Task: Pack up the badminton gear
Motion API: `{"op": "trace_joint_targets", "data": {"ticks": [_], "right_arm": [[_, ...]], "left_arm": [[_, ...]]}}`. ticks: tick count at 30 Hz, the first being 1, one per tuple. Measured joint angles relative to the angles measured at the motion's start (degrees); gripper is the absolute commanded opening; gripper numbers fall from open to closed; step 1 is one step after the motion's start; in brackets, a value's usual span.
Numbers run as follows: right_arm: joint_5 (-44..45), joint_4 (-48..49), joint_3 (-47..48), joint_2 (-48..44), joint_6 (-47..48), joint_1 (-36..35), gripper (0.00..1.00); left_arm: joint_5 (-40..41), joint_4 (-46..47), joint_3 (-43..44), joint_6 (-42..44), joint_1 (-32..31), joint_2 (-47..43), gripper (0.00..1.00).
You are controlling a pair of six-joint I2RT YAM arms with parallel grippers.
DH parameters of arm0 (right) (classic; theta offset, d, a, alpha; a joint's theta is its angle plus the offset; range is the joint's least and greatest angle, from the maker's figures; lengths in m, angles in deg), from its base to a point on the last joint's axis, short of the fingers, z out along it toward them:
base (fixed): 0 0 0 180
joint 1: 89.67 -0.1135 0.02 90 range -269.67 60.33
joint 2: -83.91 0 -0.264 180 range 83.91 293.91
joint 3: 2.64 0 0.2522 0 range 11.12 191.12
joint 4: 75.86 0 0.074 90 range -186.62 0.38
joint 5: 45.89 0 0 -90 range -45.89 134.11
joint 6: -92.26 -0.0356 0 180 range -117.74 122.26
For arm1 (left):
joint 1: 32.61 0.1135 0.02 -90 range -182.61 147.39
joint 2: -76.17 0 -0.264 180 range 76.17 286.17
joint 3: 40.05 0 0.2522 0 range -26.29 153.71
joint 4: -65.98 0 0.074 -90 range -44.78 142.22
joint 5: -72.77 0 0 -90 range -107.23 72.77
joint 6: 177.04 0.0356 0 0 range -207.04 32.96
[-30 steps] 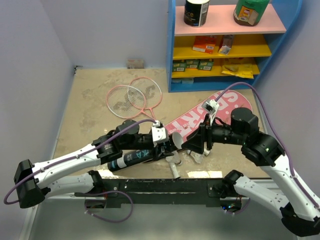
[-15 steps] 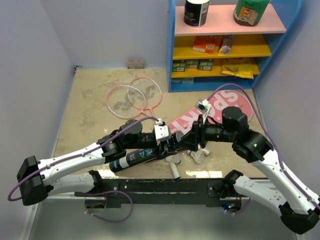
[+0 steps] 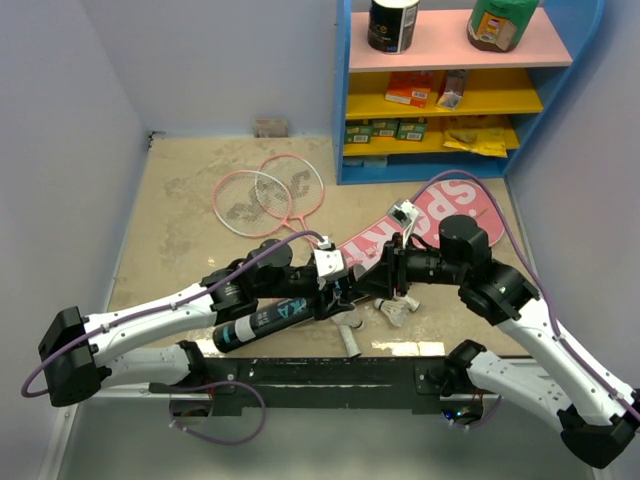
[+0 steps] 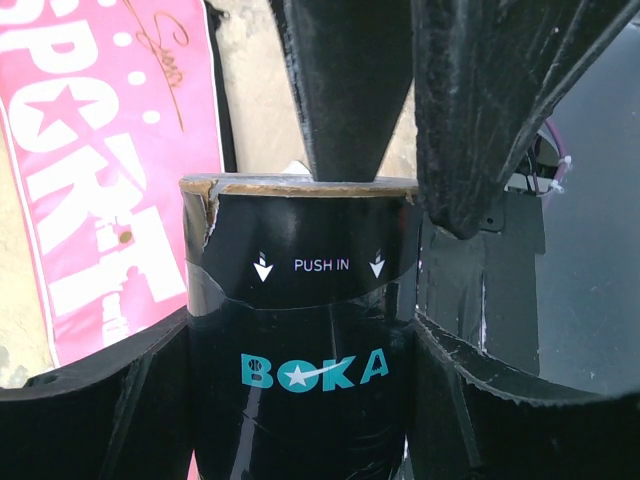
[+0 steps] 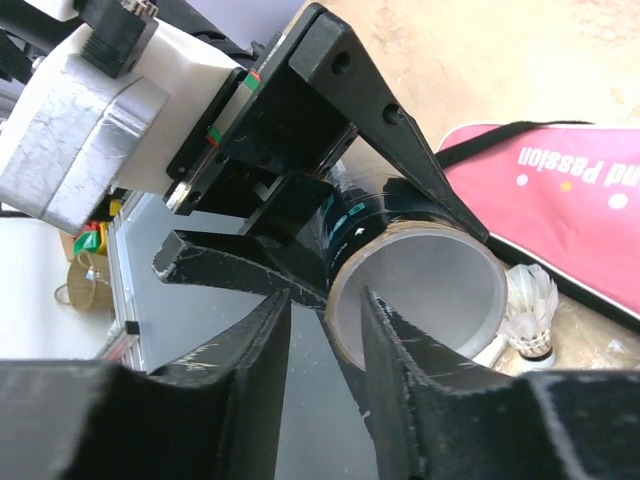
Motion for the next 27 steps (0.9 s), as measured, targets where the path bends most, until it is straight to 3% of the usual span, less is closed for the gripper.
{"op": "trace_joint_targets", "data": {"ticks": [5,8,11,27], "right_arm": [[0.0,0.0,-0.3,0.7,-0.3,0.0,0.26],[0.0,0.1,-0.9,0.7,-0.2,0.0,0.09],[0.3,-0.2,-1.4,0.7,-0.3,0.1,0.0],[3.8,-1.9,1.0,1.6,-0.1,-1.0,0.0]], "left_arm": [[0.4,-1.0,0.0,-0.9,0.0,0.7,0.04],[0.4,-1.6,0.0,-1.2,-0.1,0.7,0.04],[0.4,-2.0,0.0,-1.3,-0.3,0.7,0.04],[2.4,-1.5,-1.4,-1.8,-0.5,-1.9,0.04]]}}
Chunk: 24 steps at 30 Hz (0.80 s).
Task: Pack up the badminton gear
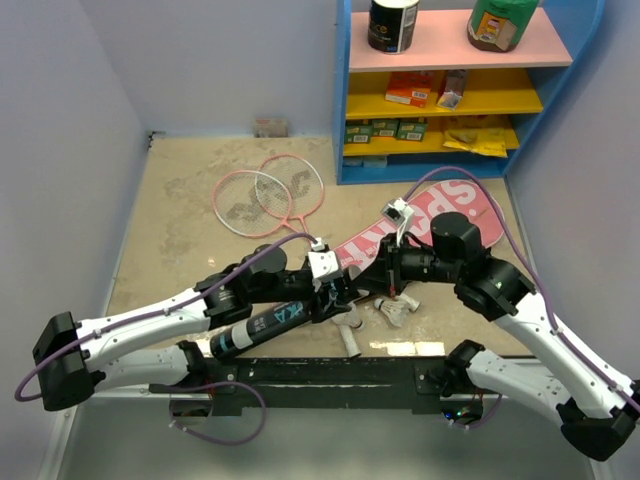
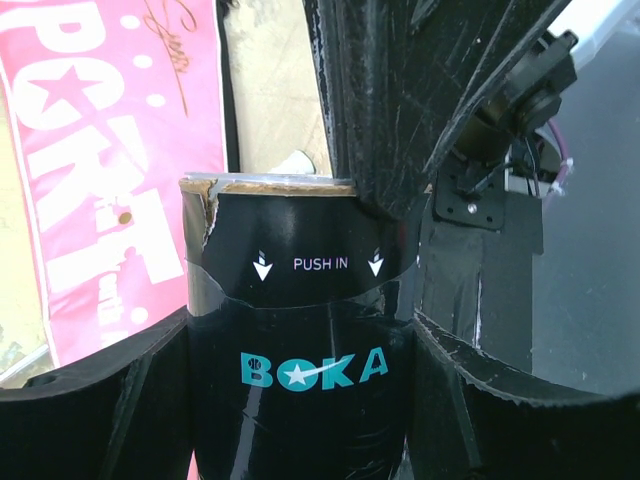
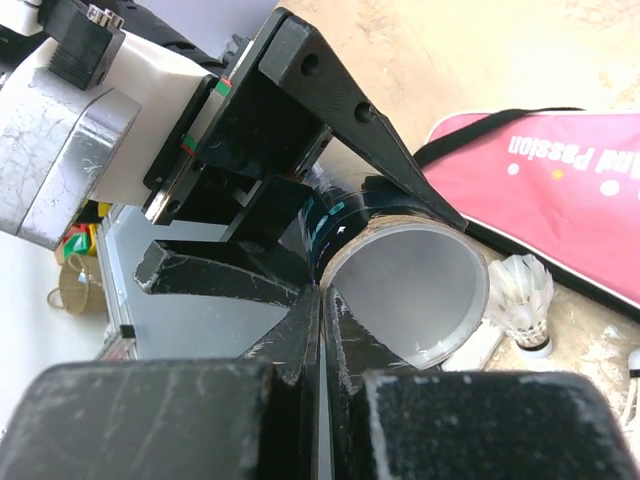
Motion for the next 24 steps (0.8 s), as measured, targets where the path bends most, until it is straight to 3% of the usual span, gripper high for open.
{"op": "trace_joint_targets", "data": {"ticks": [14,24], "right_arm": [[11.1,-9.0,10.5,0.0,2.6,0.6,0.0],[32.9,-9.8,10.1,6.8,3.8,3.0,0.0]], "left_arm": [[3.6,1.7,-4.1,-1.1,-0.1,-7.5,0.04],[5.9,0.5,-4.2,-0.8,-0.1,-9.2,0.04]]}}
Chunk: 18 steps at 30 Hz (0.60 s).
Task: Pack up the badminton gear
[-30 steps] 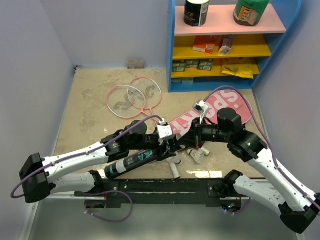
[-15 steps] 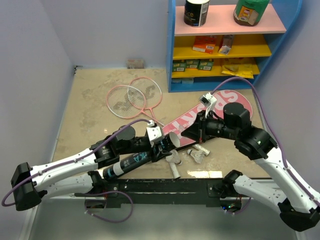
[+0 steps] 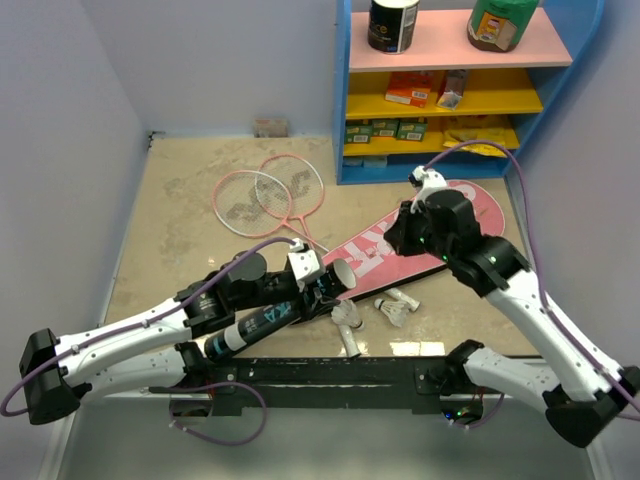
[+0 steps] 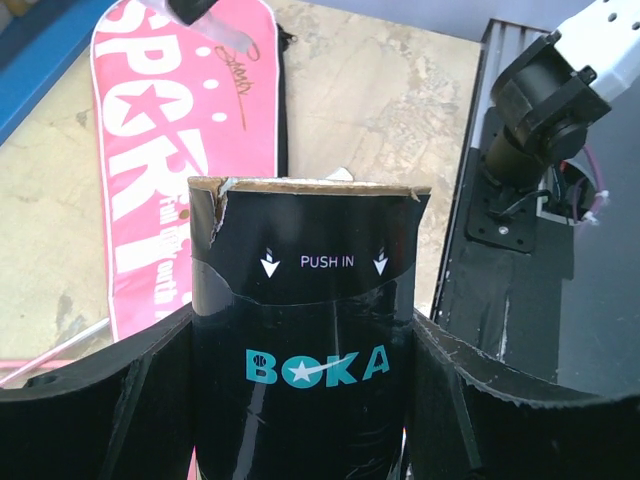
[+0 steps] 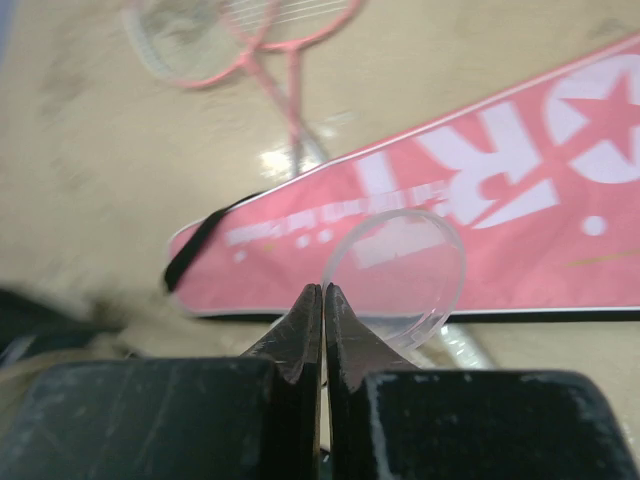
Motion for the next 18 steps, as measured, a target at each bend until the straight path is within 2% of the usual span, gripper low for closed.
{"op": "trace_joint_targets", "data": {"ticks": [5,11,18], "right_arm": [[5.4,6.2,-5.2,9.5,-0.9,12.0,0.0],[8.0,13.0,-8.9,20.4,-3.3,26.7,0.0],[9.0,20.0,-6.7,32.1,-4.8,32.5,0.0]], "left_arm": [[2.7,-2.0,0.7,0.4,0.0,0.0,0.04],[4.8,-4.8,1.4,0.6,0.0,-1.8,0.05],[5.5,-9.3,2.5,0.5,0.0,-5.1,0.06]]}}
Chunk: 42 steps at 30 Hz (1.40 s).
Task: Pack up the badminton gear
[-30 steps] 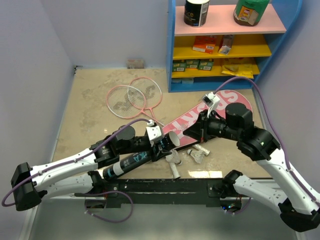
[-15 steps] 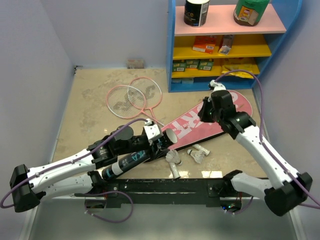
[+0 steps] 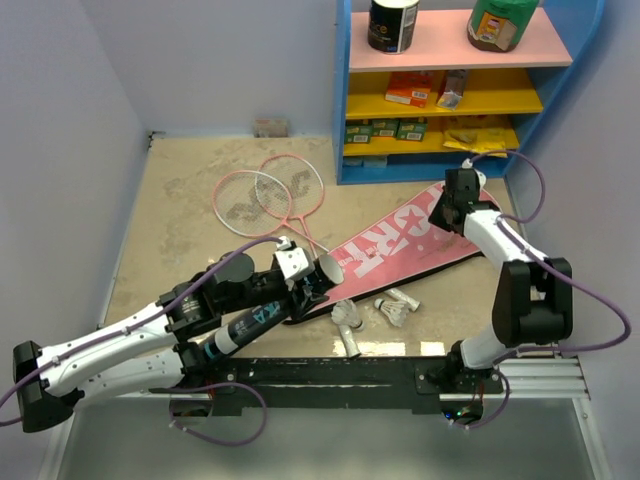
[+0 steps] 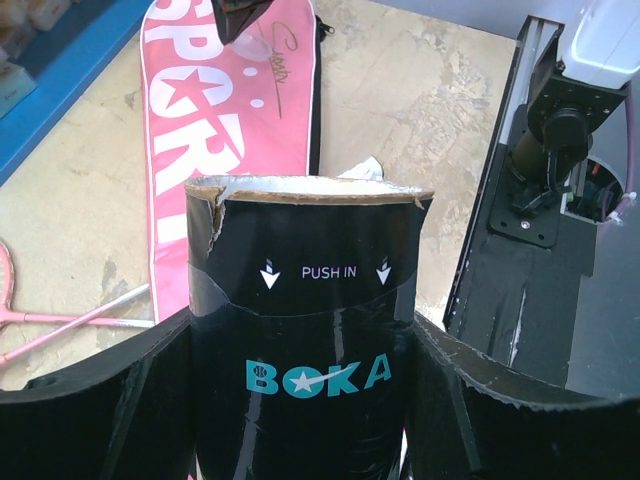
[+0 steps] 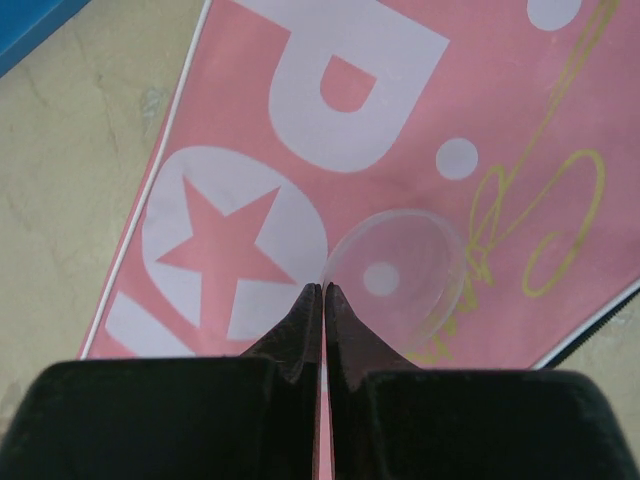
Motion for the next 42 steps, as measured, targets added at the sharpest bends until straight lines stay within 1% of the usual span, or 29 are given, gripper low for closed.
{"op": "trace_joint_targets", "data": {"ticks": [2,3,4,5,6,7,8,9,11,14,16,20,24,28,31,35,42], "right_arm": [[0.1,1.8,0.0,2.3,-0.6,0.6,0.0],[0.1,2.4,0.0,3.1,-0.9,0.8,0.02],[0.1,3.0,0.0,3.8,-1.1,0.9,0.08],[0.2,3.8,0.0,4.4,-1.2,1.0,0.18],[0.2,4.3,0.0,4.9,-1.3,1.1,0.36],[0.1,4.7,0.0,5.4,-1.4,1.2,0.44],[0.2,5.1,0.0,5.8,-1.5,1.2,0.5],[0.2,5.4,0.0,6.0,-1.5,1.2,0.59],[0.3,5.8,0.0,5.9,-1.4,1.2,0.64],[0.2,6.4,-0.2,4.4,-1.2,1.1,0.64],[0.0,6.3,-0.8,1.8,-1.2,1.1,0.65],[-0.9,3.9,-2.4,-8.2,-1.2,-0.2,0.65],[-4.7,0.3,-2.8,-17.0,-1.2,-5.9,0.65],[-12.5,-4.1,-7.7,-23.4,-1.3,-11.0,0.66],[-17.2,-9.4,-13.2,-28.7,-1.6,-11.3,0.65],[-21.4,-16.4,-17.2,-34.2,-2.0,-11.2,0.64],[-24.5,-22.1,-21.2,-39.6,-2.9,-11.2,0.64]], "left_arm": [[-0.1,-0.4,0.1,0.0,0.0,-0.4,0.06],[-0.1,-0.4,0.1,0.0,0.0,-0.5,0.06],[-0.1,-0.4,0.1,0.0,0.0,-0.6,0.06],[-0.2,-0.5,0.1,0.0,0.0,-0.8,0.06],[-0.2,-0.5,0.1,0.0,0.0,-0.9,0.06],[-0.2,-0.5,0.1,0.0,0.0,-1.0,0.06],[-0.2,-0.6,0.1,0.0,0.0,-1.2,0.06],[-0.3,-0.7,0.1,0.0,0.0,-1.4,0.06],[-0.4,-0.8,0.1,0.0,0.0,-1.6,0.06],[-0.6,-0.8,0.1,0.0,0.0,-1.7,0.06],[-0.7,-0.8,0.1,0.0,0.0,-1.7,0.06],[-0.9,-0.8,0.1,0.0,0.0,-1.6,0.06],[-0.9,-0.7,0.1,0.0,0.0,-1.2,0.06],[-0.9,-0.7,0.1,0.0,0.0,-1.0,0.06],[-1.0,-0.7,0.1,0.0,0.0,-1.0,0.07],[-1.3,-0.7,0.1,0.0,0.0,-0.9,0.07],[-1.5,-0.7,0.1,0.0,0.0,-0.9,0.07]]}}
